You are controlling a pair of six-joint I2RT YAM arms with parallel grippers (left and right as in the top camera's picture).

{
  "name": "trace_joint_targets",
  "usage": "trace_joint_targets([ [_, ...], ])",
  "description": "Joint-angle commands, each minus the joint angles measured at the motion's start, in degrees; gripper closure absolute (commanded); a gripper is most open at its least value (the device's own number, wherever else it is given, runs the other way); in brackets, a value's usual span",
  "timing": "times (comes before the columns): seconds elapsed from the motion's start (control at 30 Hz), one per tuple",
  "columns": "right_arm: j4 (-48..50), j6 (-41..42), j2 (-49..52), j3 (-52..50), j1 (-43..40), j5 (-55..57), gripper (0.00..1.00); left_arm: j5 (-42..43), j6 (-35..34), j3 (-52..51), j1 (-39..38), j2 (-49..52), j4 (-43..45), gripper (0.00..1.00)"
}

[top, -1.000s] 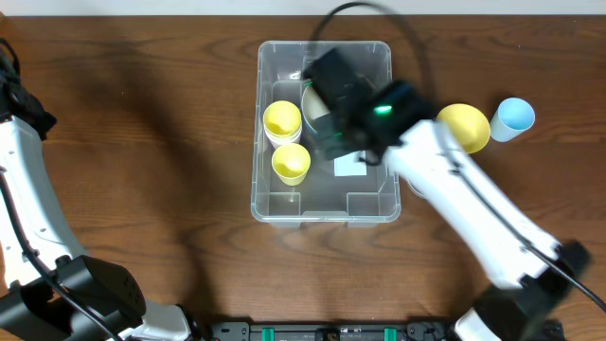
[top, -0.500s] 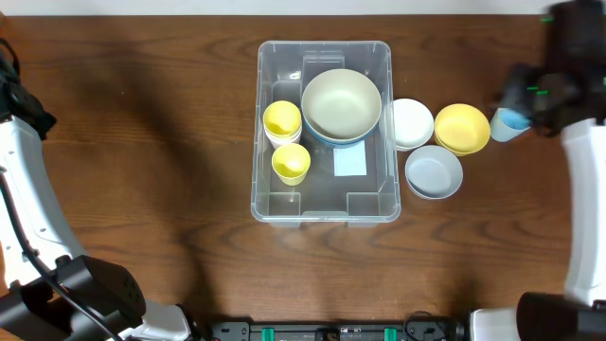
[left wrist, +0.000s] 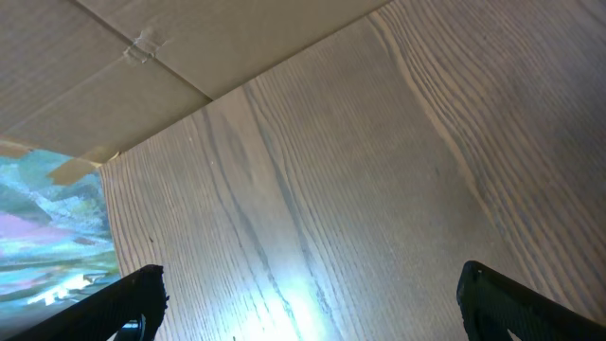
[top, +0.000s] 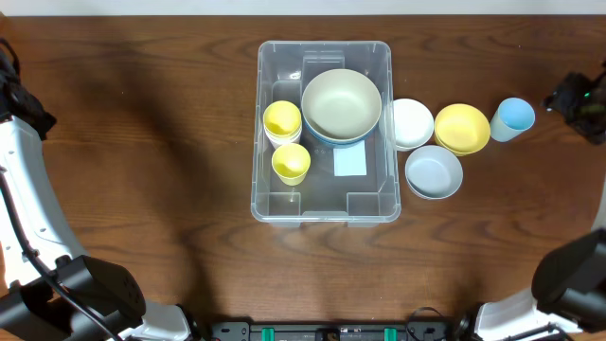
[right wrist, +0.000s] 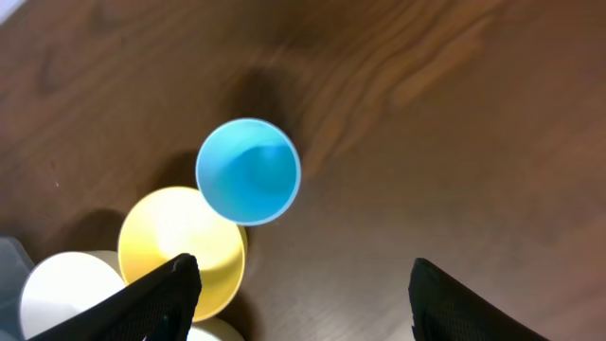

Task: Pack container
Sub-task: 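Release the yellow cup and move the right gripper back right, then lower the right gripper and grasp the rim of the blue cup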

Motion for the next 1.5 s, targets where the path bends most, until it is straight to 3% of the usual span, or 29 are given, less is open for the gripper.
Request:
trace_joint_targets([
  [0.0, 3.2, -4.0, 2.4, -3.6, -0.3, -3.7, 0.28, -1.1, 0.3, 0.2, 0.2, 0.5, -0.1, 0.02],
  [0.43, 15.1, -4.1, 10.3, -12.6, -0.2, -4.7, 0.33, -1.1, 0.3, 0.2, 0.2, 0.5, -0.1, 0.02],
  [0.67, 16.5, -4.1, 11.5, -12.9, -0.2, -4.7, 0.52, -1.1, 0.3, 0.2, 0.2, 0.5, -0.1, 0.02],
  [0.87, 17.0, -4.1, 11.5, -12.9, -0.2, -4.7, 0.76, -1.1, 0.3, 0.2, 0.2, 0.5, -0.1, 0.02],
  [1.07, 16.9, -4.1, 11.5, -12.9, -0.2, -4.7, 0.80, -1.1, 0.3, 0.2, 0.2, 0.5, -0.1, 0.02],
  [1.23, 16.9, -4.1, 11.5, -12.9, -0.2, -4.7, 0.99, -1.1, 0.3, 0.2, 0.2, 0.5, -0.1, 0.02],
  [1.47, 16.9, -4.1, 11.5, -12.9, -0.2, -6.2, 0.99, -1.1, 0.3, 0.2, 0.2, 0.5, -0.1, 0.02],
])
